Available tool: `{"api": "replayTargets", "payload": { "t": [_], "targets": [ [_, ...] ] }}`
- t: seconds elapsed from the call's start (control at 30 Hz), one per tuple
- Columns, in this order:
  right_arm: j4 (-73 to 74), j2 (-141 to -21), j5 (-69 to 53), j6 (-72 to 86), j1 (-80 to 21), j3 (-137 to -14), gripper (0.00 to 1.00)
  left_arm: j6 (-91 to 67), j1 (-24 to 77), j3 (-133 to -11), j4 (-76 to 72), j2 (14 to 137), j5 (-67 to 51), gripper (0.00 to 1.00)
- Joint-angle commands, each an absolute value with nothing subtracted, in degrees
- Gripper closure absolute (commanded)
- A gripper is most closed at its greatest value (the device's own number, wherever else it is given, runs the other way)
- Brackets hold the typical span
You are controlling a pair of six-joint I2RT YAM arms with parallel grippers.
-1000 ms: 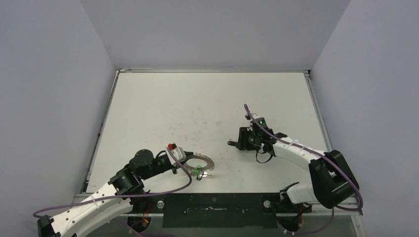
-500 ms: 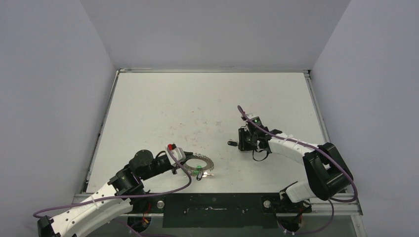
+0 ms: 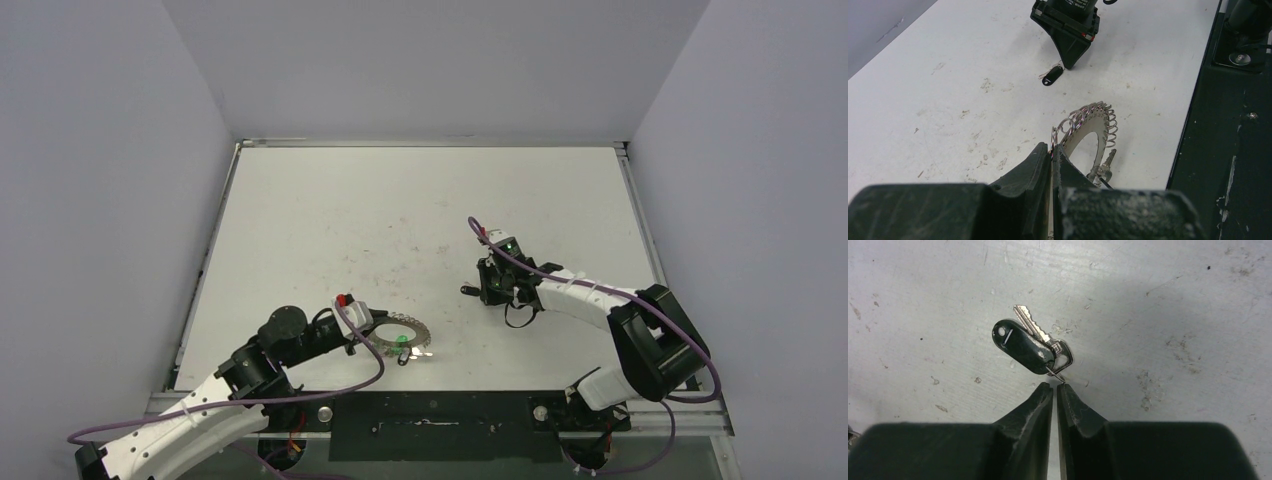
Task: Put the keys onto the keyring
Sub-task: Move the key to the center of the board.
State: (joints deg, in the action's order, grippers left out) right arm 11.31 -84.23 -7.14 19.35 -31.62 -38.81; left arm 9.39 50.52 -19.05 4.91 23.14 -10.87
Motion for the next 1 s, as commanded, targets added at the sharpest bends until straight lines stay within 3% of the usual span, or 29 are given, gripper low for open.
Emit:
{"api": "replayTargets", "payload": {
  "t": [0.0, 0.13, 0.33, 0.4, 0.57, 0.97],
  "targets": [
    [8.2, -84.0, -3.8, 18.1, -32.2, -40.2, 0.84, 8.8, 50.3, -19.4, 2.8, 22.3, -10.5, 1.00],
    [9.1, -84.2, -1.9, 17.7, -32.4, -40.9, 0.72, 8.8, 50.3, -19.6, 2.9, 22.3, -10.4, 1.00],
    [9.3, -86.9, -1.9, 17.1, -32.5, -42.7, 0.70, 8.9, 50.3, -19.5, 2.8, 22.6, -10.5, 1.00],
    [9.1, -87.8, -2.5, 17.0, -32.6, -43.1, 0.73, 8.9, 50.3, -19.6, 2.9, 22.6, -10.5, 1.00],
    [9.1, -87.1, -3.1, 16.6, -33.1, -43.0, 1.00, 9.0, 50.3, -19.5, 3.5, 22.2, -10.5, 1.00],
    [13.2, -76.4, -2.5, 15.8, -33.1, -41.8, 1.00, 8.3, 50.3, -18.7, 2.4, 22.6, -10.6, 1.00]
  ]
}}
